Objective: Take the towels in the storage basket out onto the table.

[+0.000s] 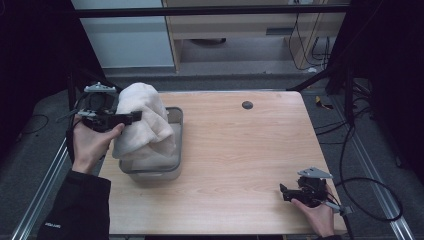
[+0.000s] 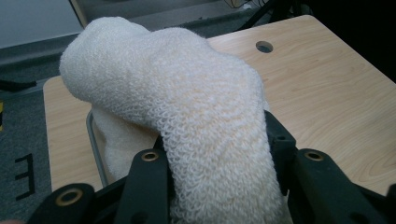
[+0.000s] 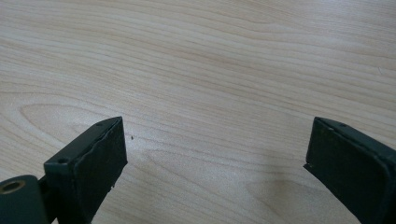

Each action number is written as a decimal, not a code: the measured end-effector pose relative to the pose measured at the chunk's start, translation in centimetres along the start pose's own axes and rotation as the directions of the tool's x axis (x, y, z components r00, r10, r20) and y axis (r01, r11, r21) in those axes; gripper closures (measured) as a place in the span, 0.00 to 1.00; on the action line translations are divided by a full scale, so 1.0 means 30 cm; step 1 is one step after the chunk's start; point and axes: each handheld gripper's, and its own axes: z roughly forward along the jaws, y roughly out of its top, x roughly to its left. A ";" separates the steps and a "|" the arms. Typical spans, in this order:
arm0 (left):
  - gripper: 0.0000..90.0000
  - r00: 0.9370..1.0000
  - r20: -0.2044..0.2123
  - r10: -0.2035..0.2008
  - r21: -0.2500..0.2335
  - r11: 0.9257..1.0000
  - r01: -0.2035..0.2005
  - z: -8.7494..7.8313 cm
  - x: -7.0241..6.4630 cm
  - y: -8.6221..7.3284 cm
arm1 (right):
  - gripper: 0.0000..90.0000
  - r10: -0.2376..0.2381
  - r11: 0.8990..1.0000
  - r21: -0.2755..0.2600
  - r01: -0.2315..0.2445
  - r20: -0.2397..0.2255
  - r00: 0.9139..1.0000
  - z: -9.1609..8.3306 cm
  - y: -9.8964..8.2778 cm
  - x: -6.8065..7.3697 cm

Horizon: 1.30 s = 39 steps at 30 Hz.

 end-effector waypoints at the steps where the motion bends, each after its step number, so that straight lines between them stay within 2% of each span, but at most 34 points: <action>1: 0.68 1.000 0.004 0.003 -0.001 1.000 -0.003 -0.005 -0.003 0.003 | 0.06 0.002 1.000 0.000 -0.002 -0.001 1.000 0.000 0.000 0.000; 21: 0.68 0.998 0.043 0.050 -0.004 0.999 -0.049 -0.067 -0.058 0.039 | 0.06 -0.001 1.000 -0.005 0.001 0.000 1.000 -0.003 0.001 0.001; 39: 0.68 0.991 0.092 0.100 -0.029 0.995 -0.098 -0.099 -0.141 0.082 | 0.06 0.002 1.000 -0.007 -0.002 0.000 1.000 -0.006 0.002 -0.002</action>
